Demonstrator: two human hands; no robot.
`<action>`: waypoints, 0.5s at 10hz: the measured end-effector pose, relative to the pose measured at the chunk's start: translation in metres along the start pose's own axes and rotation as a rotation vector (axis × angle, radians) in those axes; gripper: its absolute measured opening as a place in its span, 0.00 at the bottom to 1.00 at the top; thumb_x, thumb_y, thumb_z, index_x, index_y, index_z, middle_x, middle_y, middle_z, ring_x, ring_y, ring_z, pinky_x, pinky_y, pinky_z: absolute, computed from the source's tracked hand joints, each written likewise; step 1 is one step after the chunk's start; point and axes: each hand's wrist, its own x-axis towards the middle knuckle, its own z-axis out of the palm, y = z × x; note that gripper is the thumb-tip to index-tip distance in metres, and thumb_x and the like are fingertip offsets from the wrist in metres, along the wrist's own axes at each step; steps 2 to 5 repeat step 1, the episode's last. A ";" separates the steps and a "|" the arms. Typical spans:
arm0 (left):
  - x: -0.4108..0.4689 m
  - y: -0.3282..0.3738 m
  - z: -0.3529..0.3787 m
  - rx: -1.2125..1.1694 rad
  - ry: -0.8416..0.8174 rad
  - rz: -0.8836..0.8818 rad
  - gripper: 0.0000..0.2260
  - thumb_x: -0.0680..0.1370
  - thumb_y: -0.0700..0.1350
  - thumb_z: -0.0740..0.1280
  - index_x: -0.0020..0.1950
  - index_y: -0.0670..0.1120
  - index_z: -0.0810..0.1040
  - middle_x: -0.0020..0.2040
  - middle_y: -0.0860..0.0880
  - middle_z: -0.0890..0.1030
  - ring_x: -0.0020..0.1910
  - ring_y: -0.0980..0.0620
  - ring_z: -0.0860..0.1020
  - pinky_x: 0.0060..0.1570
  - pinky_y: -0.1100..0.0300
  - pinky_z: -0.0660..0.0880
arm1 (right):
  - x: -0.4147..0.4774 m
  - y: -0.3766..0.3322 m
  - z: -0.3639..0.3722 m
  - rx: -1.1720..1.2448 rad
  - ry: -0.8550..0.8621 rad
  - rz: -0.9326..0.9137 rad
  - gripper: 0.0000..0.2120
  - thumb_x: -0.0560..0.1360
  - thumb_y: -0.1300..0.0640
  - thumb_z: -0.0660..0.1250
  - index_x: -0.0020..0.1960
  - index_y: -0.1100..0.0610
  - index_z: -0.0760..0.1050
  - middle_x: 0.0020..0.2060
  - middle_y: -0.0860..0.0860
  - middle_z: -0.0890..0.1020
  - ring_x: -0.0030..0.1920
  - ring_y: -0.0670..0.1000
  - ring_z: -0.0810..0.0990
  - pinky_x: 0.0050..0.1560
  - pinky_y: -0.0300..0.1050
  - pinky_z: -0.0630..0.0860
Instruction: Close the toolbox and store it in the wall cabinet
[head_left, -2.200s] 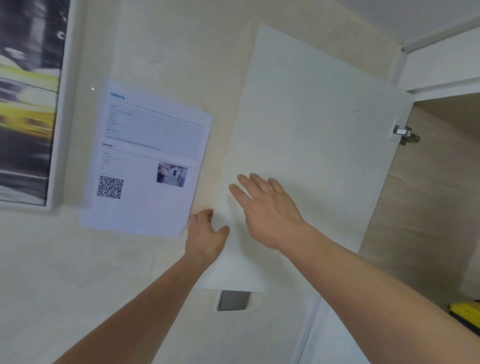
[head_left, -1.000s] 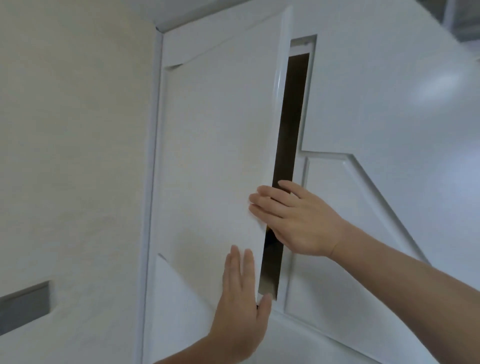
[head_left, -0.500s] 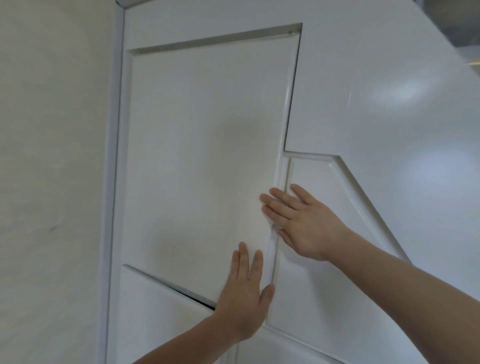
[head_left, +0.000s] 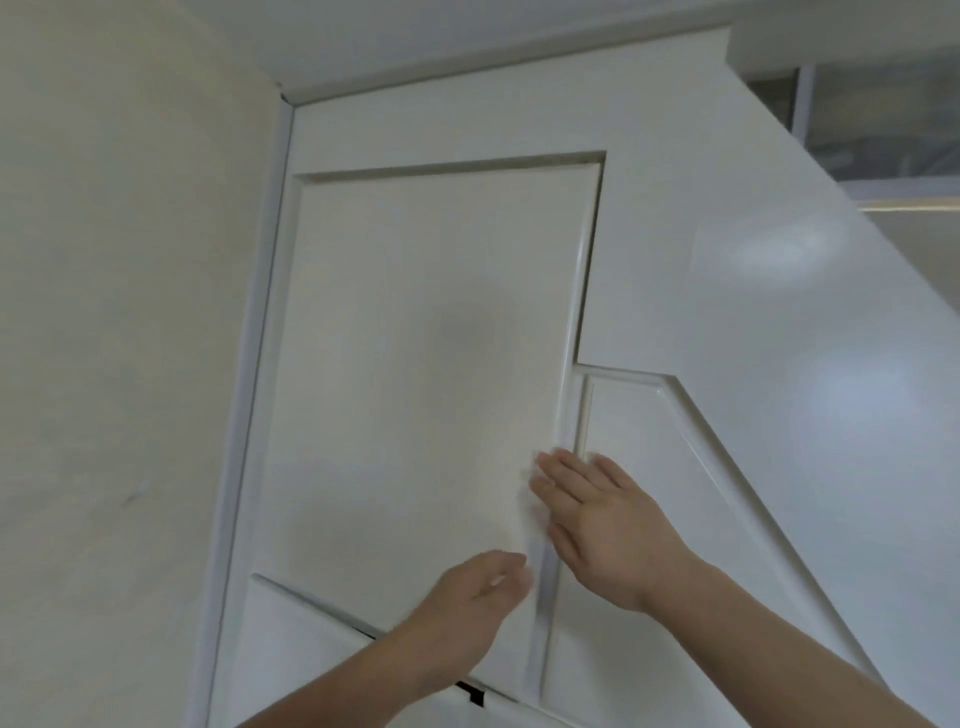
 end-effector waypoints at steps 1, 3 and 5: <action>-0.046 0.029 -0.040 -0.179 -0.038 0.162 0.13 0.77 0.52 0.65 0.55 0.46 0.82 0.54 0.47 0.85 0.52 0.49 0.82 0.55 0.52 0.77 | -0.031 -0.010 -0.010 0.203 0.125 0.063 0.23 0.80 0.47 0.55 0.74 0.50 0.64 0.75 0.47 0.63 0.75 0.48 0.60 0.74 0.46 0.50; -0.046 0.029 -0.040 -0.179 -0.038 0.162 0.13 0.77 0.52 0.65 0.55 0.46 0.82 0.54 0.47 0.85 0.52 0.49 0.82 0.55 0.52 0.77 | -0.031 -0.010 -0.010 0.203 0.125 0.063 0.23 0.80 0.47 0.55 0.74 0.50 0.64 0.75 0.47 0.63 0.75 0.48 0.60 0.74 0.46 0.50; -0.046 0.029 -0.040 -0.179 -0.038 0.162 0.13 0.77 0.52 0.65 0.55 0.46 0.82 0.54 0.47 0.85 0.52 0.49 0.82 0.55 0.52 0.77 | -0.031 -0.010 -0.010 0.203 0.125 0.063 0.23 0.80 0.47 0.55 0.74 0.50 0.64 0.75 0.47 0.63 0.75 0.48 0.60 0.74 0.46 0.50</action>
